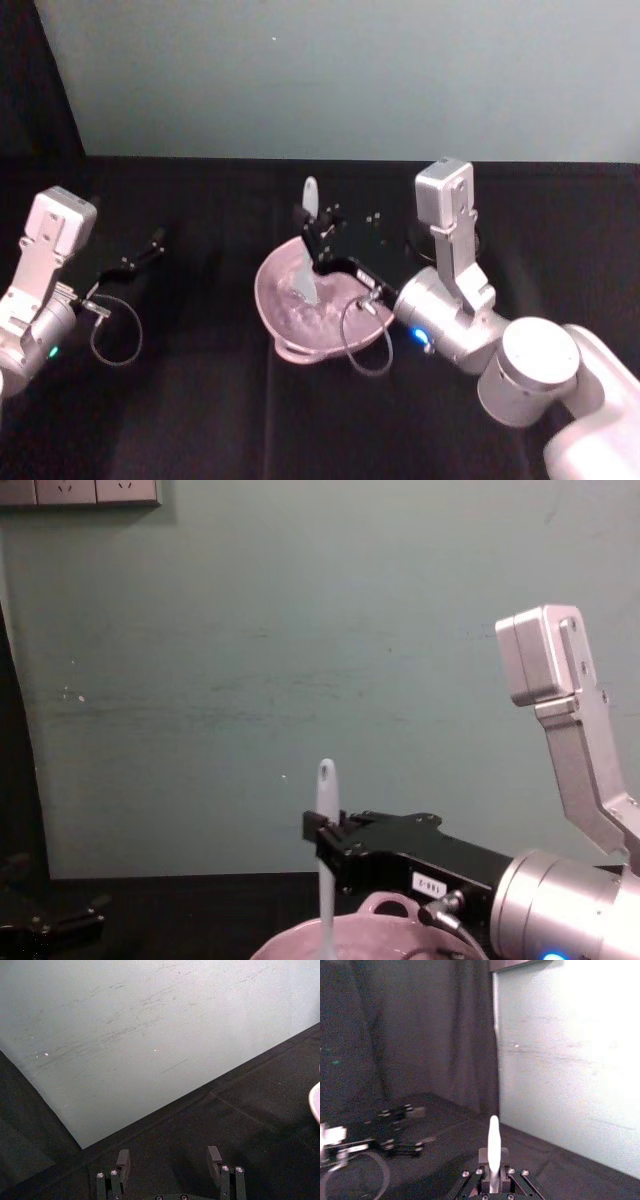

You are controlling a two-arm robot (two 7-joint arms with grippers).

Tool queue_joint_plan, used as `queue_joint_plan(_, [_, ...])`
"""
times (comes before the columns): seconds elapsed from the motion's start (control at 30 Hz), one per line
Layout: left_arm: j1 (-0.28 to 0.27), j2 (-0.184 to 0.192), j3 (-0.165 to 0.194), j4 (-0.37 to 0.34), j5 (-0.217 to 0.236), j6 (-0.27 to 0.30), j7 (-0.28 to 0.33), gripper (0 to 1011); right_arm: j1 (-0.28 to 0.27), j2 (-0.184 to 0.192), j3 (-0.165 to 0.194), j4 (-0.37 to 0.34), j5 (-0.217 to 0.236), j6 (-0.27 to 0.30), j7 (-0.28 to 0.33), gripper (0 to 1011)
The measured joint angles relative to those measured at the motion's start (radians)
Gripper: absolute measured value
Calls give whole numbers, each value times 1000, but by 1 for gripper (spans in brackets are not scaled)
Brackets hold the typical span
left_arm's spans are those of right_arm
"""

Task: Use the one hand to pick up the spoon and stir the clear water in the bowl.

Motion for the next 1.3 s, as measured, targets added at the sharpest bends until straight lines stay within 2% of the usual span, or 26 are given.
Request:
queue_joint_plan(0.1, [0, 0, 0, 0, 0, 0, 0, 1011, 26, -10, 15, 46, -24, -22, -23, 112])
queue_joint_plan(0.23, [0, 0, 0, 0, 0, 0, 0, 1011, 29, -5, 32, 47, -39, -19, -37, 112])
queue_joint_plan(0.37, [0, 0, 0, 0, 0, 0, 0, 1011, 3, 21, 61, 0, -34, 8, -36, 112])
queue_joint_plan(0.53, [0, 0, 0, 0, 0, 0, 0, 1011, -35, 44, 91, -69, 6, 40, -17, 112])
queue_joint_plan(0.83, [0, 0, 0, 0, 0, 0, 0, 1011, -75, 84, 155, -216, 163, 154, 22, 112])
queue_joint_plan(0.87, [0, 0, 0, 0, 0, 0, 0, 1011, -78, 91, 170, -238, 194, 179, 22, 112])
queue_joint_plan(0.97, [0, 0, 0, 0, 0, 0, 0, 1011, -82, 101, 200, -268, 244, 216, 22, 112])
queue_joint_plan(1.07, [0, 0, 0, 0, 0, 0, 0, 1011, -85, 115, 244, -293, 316, 264, 24, 112])
queue_joint_plan(1.17, [0, 0, 0, 0, 0, 0, 0, 1011, -81, 135, 308, -304, 413, 330, 34, 112])
queue_joint_plan(1.3, [0, 0, 0, 0, 0, 0, 0, 1011, -70, 154, 365, -284, 498, 388, 36, 112])
